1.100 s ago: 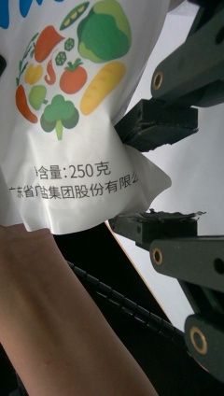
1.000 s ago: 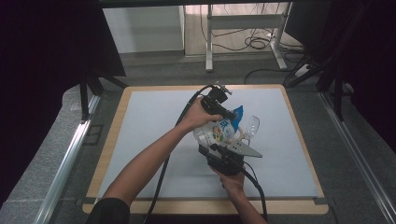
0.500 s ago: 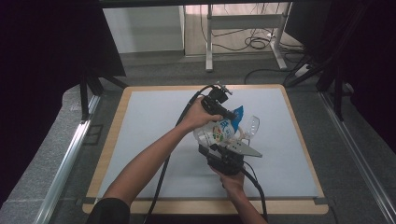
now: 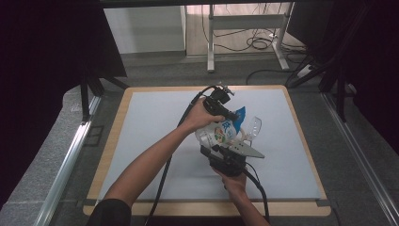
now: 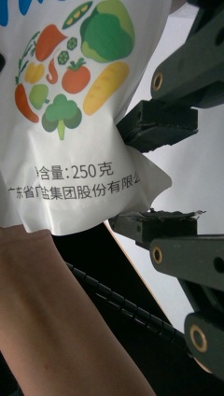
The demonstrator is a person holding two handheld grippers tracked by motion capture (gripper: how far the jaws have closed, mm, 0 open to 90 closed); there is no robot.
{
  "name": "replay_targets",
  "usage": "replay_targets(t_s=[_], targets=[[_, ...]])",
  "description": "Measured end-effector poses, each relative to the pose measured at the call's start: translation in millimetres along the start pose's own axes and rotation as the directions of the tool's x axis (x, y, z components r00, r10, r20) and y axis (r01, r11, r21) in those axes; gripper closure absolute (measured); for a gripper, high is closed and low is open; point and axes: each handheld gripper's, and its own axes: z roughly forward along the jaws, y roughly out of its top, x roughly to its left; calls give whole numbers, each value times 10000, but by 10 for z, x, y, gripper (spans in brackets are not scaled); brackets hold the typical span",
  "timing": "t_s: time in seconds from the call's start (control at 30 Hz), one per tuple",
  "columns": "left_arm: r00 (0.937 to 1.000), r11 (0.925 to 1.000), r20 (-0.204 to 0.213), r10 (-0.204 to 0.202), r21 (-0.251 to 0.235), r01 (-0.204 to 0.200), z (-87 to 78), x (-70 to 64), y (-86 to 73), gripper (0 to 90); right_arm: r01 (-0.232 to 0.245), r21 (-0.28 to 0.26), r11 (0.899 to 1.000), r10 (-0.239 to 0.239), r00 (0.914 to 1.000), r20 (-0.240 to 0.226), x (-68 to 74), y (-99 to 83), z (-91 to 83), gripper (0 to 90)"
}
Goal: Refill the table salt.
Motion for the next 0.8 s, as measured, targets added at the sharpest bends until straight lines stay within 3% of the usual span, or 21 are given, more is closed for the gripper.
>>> replay_targets(t_s=[0.8], targets=[[10000,10000,-80,15,23,-15,-18,10,-10,899,-24,-8,10000,24,10000,-48,4,-3,19,597]])
